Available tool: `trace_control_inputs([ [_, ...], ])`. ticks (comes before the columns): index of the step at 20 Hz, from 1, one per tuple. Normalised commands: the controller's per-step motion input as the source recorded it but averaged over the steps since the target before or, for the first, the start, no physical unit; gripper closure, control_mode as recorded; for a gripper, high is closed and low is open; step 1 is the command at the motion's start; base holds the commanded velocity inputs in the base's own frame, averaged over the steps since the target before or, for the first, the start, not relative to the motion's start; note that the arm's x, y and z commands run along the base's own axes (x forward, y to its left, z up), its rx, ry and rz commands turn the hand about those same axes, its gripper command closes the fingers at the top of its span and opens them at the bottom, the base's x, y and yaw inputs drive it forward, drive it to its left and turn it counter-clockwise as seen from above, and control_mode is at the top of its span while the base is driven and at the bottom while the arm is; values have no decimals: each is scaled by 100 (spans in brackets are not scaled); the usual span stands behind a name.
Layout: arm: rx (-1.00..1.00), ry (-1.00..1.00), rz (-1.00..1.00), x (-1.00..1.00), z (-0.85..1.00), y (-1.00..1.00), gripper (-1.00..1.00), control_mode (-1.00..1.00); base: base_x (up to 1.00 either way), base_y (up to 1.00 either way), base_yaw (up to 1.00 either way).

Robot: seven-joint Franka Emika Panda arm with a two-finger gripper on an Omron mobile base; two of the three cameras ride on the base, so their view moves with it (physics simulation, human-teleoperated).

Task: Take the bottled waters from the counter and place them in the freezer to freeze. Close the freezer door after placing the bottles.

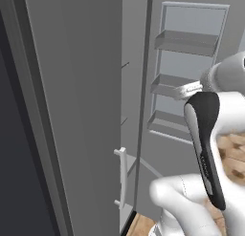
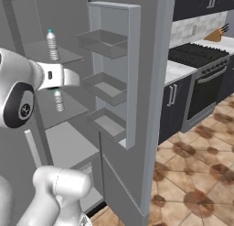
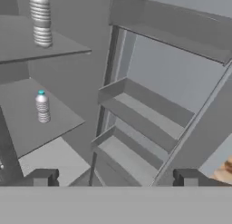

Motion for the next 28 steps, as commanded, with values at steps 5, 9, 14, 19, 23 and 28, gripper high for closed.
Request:
trace_control_inputs([
  [5, 0, 18, -28, -91, -42, -8, -100, -100, 0, 0, 0],
  [9, 7, 8, -15, -24, -62, -11, -100, -100, 0, 0, 0],
  [14, 14, 19, -15, 1, -43, -61, -100, -100, 0, 0, 0],
  [19, 4, 22, -5, 4, -47, -27, -100, -100, 0, 0, 0],
  [23, 1, 8, 0, 0, -36, 21, -100, -100, 0, 0, 0],
  [28, 8, 0, 8, 0, -37, 62, -100, -100, 0, 0, 0],
])
